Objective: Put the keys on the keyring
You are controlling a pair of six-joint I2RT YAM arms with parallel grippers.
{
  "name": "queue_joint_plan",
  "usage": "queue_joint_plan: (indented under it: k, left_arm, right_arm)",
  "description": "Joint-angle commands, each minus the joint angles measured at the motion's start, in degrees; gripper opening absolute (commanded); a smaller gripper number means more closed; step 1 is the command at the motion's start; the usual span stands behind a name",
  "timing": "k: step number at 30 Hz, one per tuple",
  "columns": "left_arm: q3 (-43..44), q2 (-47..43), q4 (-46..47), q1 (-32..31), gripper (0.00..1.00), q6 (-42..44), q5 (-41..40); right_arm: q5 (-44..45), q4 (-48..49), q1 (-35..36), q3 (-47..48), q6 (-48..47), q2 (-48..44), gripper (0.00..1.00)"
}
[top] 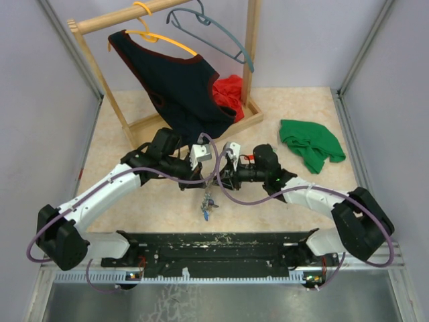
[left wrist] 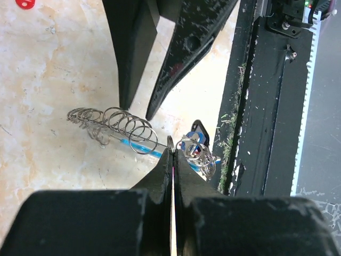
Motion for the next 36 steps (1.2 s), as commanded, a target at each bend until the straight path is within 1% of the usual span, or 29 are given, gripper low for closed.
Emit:
queue_joint_plan:
  k: [1, 3, 6, 8, 9, 12, 19, 28, 36]
  left_arm:
    - [1.8, -0.2, -0.3, -0.4, 0.00, 1.0, 2.1]
    - [2.0, 0.0, -0.5, -0.4, 0.00, 1.0, 2.2]
    - [2.2, 0.1, -0.7, -0.4, 0.00, 1.1, 2.3]
    - [2.2, 0.0, -0.6, -0.4, 0.00, 1.1, 2.3]
    - [2.2, 0.2, -0.5, -0.4, 0.00, 1.1, 2.3]
    - [2.4, 0.5, -0.5, -0.4, 0.00, 1.2, 2.9]
    - [2.7, 1.0, -0.5, -0.4, 0.00, 1.5, 3.8]
    - [2.7, 1.2, -0.3, -0.4, 0.00, 1.7, 4.5]
    - [2.7, 1.7, -0.2, -0.5, 0.00, 1.7, 5.2]
  right_arm:
    - [5.9, -3.8, -1.1, 0.5, 2.6, -5.6, 0.28]
    - [7.4, -2.3, -1.1, -0.8, 2.3, -6.9, 0.31]
    - [7.6, -2.6, -1.1, -0.6, 1.2, -7.4, 0.33]
    - [4.4, -1.5, -1.1, -0.6, 0.4, -7.7, 0.33]
    - [1.6, -0.2, -1.1, -1.0, 0.3, -7.9, 0.33]
    - [-2.6, 3.5, -1.1, -1.5, 0.8, -7.8, 0.34]
    - [-9.4, 4.3, -0.6, 1.3, 0.1, -5.1, 0.36]
    - [-11.7, 6.0, 0.1, 2.5, -0.3, -0.9, 0.37]
    - [-13.4, 9.8, 0.4, 3.1, 1.8, 1.4, 0.33]
